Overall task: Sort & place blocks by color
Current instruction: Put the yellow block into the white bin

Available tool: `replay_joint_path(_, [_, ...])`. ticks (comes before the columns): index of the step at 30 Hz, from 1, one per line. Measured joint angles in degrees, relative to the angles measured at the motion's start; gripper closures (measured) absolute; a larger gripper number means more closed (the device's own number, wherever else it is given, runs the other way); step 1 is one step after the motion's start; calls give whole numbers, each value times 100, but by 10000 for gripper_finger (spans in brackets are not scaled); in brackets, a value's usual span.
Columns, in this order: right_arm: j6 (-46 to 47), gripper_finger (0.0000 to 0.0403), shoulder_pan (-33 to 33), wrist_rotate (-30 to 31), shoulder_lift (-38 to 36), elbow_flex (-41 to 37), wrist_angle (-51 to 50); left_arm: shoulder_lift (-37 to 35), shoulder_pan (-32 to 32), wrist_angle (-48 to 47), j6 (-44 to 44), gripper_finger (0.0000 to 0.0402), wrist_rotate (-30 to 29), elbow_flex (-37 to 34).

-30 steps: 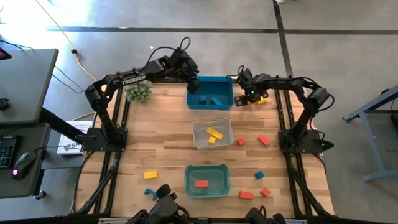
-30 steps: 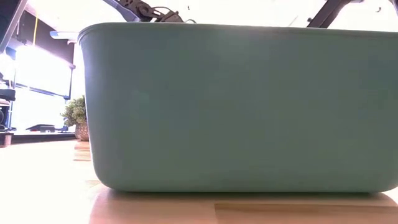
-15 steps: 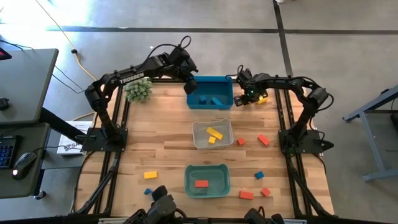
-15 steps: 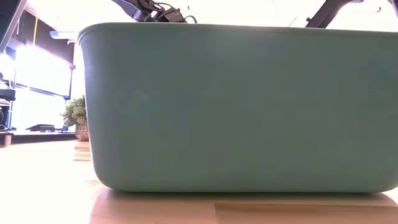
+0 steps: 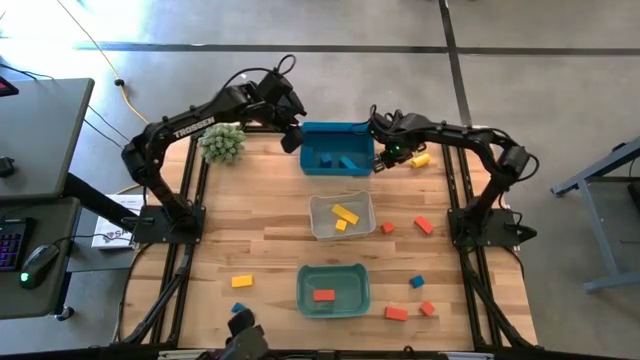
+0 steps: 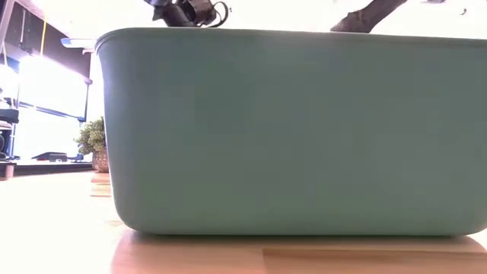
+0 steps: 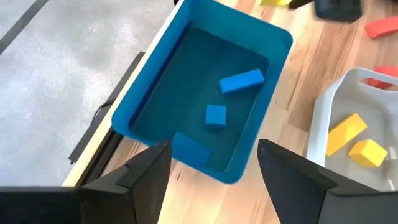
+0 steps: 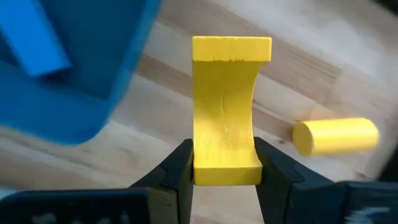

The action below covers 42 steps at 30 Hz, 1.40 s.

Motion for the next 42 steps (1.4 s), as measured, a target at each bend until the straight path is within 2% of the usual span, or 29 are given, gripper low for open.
replay_joint_path(7, [503,296,509,120,-680,268,-252,-168,-38,-281,1,172,-5,-112])
replay_joint_path(13, [501,296,1173,-328,-958,331,-2,-361,-165,-274,-49,172,-6,-771])
replay_joint_path(18, [495,296,1799,-660,-934,331,335,-565,-382,-272,-98,172,-2,-1200])
replay_joint_path(24, [603,296,2412,-667,-923,331,431,-977,-716,-257,-261,172,-2,-1591])
replay_joint_path(30, [944,296,2787,-522,-781,331,424,-1385,-985,-230,-503,172,-7,-2026])
replay_joint_path(42, [1051,296,3336,-940,-51,331,756,-1878,-1575,-255,-1219,172,-356,-2588])
